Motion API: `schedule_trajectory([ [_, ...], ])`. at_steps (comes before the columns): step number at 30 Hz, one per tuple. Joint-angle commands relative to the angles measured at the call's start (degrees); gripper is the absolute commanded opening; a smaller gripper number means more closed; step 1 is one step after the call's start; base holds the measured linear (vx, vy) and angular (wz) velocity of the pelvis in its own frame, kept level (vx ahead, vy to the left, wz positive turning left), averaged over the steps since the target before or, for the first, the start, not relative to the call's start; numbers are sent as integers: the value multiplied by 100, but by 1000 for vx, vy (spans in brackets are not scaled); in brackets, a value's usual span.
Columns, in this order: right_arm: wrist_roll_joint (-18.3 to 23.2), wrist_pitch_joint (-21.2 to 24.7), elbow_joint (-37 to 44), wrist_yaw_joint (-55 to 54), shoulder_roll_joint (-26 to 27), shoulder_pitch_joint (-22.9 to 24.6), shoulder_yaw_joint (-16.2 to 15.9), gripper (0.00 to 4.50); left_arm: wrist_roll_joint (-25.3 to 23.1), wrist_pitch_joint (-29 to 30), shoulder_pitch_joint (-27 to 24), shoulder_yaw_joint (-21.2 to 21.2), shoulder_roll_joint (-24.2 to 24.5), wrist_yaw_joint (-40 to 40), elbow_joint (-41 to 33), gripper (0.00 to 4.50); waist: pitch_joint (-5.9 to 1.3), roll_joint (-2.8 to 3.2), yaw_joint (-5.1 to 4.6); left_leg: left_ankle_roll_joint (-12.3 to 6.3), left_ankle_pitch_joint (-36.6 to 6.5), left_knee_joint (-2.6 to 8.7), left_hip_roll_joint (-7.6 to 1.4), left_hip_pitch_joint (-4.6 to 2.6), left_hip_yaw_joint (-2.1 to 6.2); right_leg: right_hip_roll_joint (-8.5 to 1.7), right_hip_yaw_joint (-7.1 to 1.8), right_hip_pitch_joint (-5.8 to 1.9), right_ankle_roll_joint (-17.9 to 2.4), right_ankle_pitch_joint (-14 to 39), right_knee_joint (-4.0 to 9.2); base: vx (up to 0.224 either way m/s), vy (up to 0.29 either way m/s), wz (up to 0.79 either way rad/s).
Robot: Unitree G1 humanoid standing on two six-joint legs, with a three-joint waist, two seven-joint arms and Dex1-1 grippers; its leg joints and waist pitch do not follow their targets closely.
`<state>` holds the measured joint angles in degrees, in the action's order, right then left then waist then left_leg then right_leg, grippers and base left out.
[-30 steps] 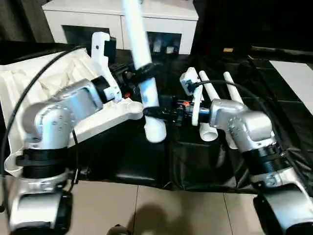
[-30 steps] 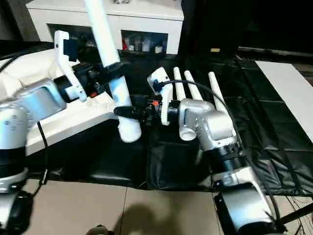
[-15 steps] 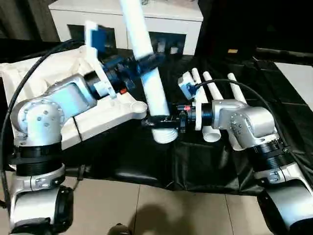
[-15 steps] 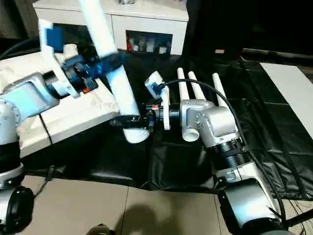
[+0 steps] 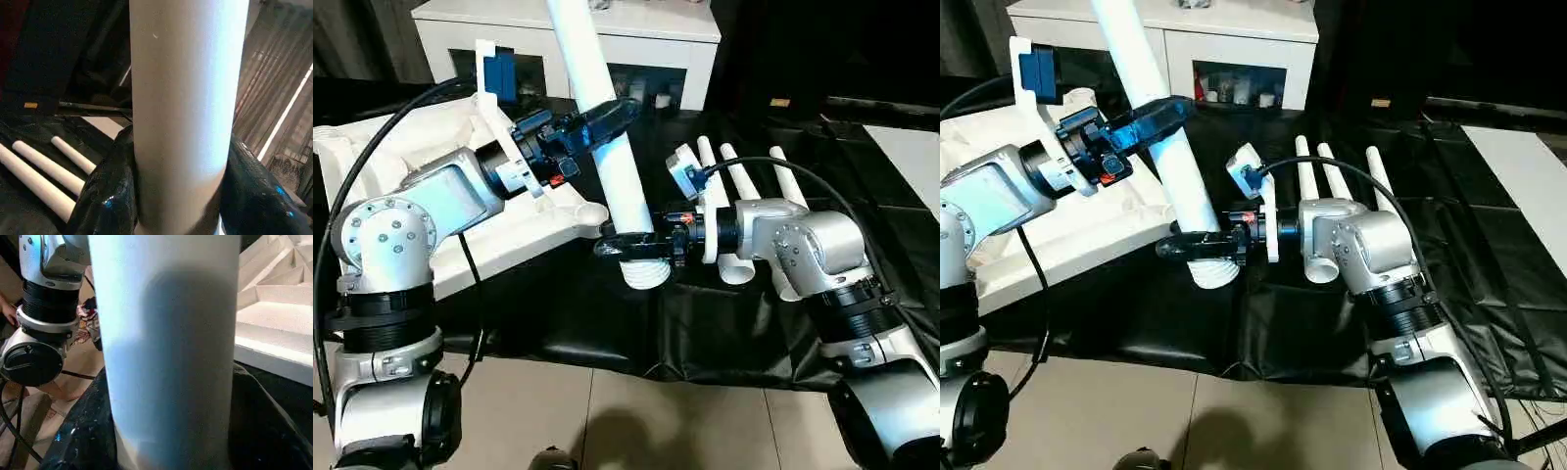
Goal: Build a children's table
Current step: Pick table leg
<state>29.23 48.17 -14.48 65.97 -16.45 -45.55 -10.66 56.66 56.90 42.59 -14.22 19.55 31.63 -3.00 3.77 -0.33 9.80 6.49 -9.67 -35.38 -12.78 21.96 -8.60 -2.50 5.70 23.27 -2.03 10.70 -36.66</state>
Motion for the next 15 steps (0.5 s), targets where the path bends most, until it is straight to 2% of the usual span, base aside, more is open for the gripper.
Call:
schedule_trajectory([
  [1, -6, -46, -8, -190, -1, -17, 105, 222, 145, 2, -16, 61, -4, 100, -187, 182, -476, 63, 5, 156, -976, 409, -69, -66, -3, -521, -348, -345, -569, 1269, 461, 0, 0, 0],
  [3, -164, -330, -4, -373, 78, 46, 119, 218, -67, -132, -53, 126, 10, 34, -232, 182, -474, 51, 0, 167, -981, 408, -67, -65, -6, -523, -347, -338, -570, 1283, 464, 0, 0, 0],
  [4, -192, -427, -5, -532, 162, 68, 191, 218, -231, -148, 0, 104, -46, -276, -96, 182, -475, 48, -1, 171, -982, 405, -68, -66, -12, -529, -352, -337, -562, 1286, 467, 0, 0, 0],
  [5, -231, -542, 1, -697, 244, 89, 254, 213, -373, -238, 50, 50, -121, -540, 41, 238, -469, 57, -9, 183, -1009, 416, -72, -75, -3, -518, -345, -328, -567, 1307, 466, 0, 0, 0],
  [6, -247, -572, 3, -739, 263, 93, 262, 210, -388, -258, 62, 28, -144, -592, 75, 252, -473, 61, -10, 187, -1009, 412, -75, -81, -9, -523, -352, -324, -568, 1305, 474, 0, 0, 0],
  [10, -366, -748, 153, -1107, 466, 214, 267, 201, -606, -516, 64, -67, -320, -1018, 98, 274, -480, 69, -8, 217, -980, 418, -72, -71, 2, -526, -352, -340, -504, 1250, 473, 0, 0, 0],
  [11, -395, -763, 183, -1179, 501, 244, 258, 199, -820, -586, 37, 56, -291, -1113, 43, 294, -486, 77, -7, 218, -981, 416, -70, -78, 8, -519, -349, -340, -510, 1194, 458, 0, 0, 0],
  [12, -423, -793, 195, -1266, 538, 271, 251, 199, -984, -622, 12, 154, -280, -1222, 6, 294, -489, 76, -7, 212, -974, 421, -73, -77, 7, -517, -350, -339, -502, 1153, 462, 0, 0, 0],
  [15, -490, -895, 190, -1425, 600, 318, 219, 198, -1178, -701, -47, 297, -282, -1335, -86, 326, -490, 87, -12, 225, -967, 421, -74, -72, 11, -531, -350, -346, -501, 1086, 455, 0, 0, 0],
])
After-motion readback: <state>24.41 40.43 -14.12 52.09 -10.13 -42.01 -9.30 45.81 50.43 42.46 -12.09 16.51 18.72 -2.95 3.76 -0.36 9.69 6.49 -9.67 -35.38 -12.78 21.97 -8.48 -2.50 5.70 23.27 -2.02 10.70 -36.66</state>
